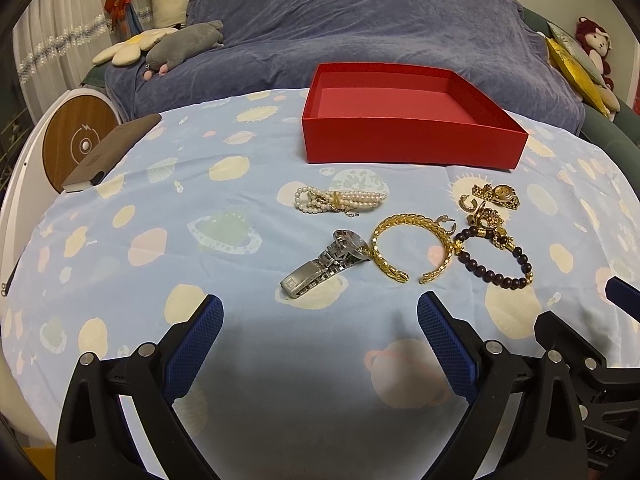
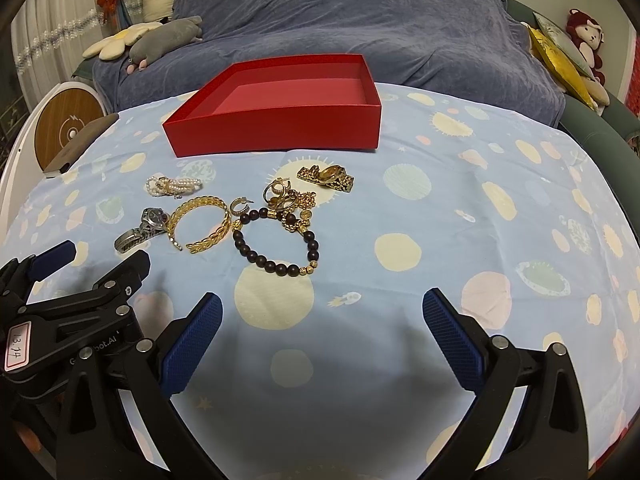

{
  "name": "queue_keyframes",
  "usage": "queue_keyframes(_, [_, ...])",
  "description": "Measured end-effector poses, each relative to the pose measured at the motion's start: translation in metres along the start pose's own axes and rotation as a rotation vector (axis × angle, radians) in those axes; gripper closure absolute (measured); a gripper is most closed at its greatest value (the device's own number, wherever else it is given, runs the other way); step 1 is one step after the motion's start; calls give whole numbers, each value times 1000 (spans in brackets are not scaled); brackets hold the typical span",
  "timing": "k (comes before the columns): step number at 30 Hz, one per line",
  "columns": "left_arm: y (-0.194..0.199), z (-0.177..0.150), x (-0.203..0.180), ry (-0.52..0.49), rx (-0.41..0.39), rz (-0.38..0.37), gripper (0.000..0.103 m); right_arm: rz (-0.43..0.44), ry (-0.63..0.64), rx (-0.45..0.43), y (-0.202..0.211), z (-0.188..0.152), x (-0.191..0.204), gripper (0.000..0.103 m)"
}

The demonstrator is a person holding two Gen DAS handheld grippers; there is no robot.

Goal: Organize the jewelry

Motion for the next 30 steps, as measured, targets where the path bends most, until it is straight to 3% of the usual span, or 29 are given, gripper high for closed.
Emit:
queue_keyframes(19, [4,3,-1,4,-47,6,8,1,-1,-2,0,0,-1,5])
queue_keyframes(30, [2,3,-2,-7,-14,18,8,-1,0,0,0,0,-1,5])
Point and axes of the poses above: each gripper's, at about its wrist camera, not at the fingertips, and y roughly against the way its jaws point, x to its left, z to its top, the point moved 7 cm from there along -y, roughly the way its jaws point, and after that the axes turned 11 degrees about z, right-handed, at the moved point
